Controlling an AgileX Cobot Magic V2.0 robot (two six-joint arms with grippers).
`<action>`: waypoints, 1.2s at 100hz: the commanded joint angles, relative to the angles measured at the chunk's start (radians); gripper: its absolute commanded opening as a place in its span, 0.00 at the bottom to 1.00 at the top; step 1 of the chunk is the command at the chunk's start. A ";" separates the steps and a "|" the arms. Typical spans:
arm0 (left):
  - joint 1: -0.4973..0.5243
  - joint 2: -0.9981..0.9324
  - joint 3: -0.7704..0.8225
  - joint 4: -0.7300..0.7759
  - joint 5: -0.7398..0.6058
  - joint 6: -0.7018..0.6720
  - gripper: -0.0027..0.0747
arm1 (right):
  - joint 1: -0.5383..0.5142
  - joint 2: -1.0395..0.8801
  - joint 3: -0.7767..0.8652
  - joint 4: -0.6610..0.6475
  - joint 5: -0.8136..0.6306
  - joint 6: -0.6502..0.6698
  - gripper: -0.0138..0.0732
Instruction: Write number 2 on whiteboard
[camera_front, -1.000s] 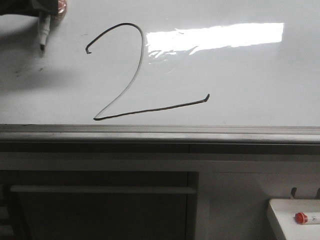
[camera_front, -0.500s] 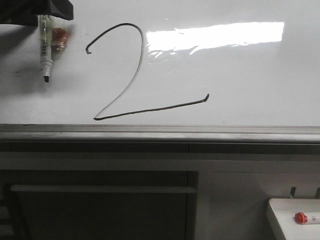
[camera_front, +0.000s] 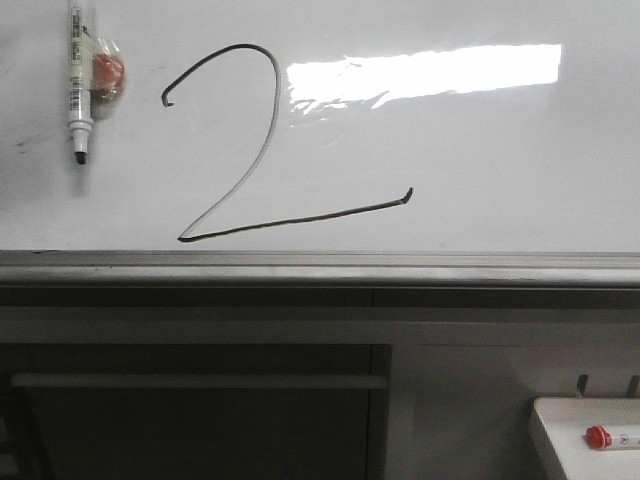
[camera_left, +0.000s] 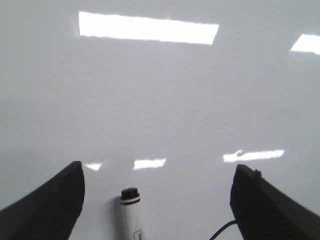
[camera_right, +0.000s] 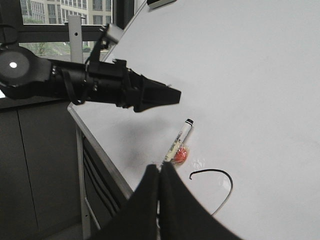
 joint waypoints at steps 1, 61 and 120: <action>0.003 -0.087 -0.029 0.013 -0.026 -0.006 0.72 | -0.005 0.005 -0.026 0.027 -0.056 0.001 0.08; 0.003 -0.780 0.216 0.265 0.579 -0.015 0.12 | -0.005 -0.408 0.553 -0.027 -0.431 0.001 0.08; 0.003 -0.913 0.362 0.200 0.541 -0.016 0.01 | -0.005 -0.512 0.616 -0.022 -0.358 0.001 0.08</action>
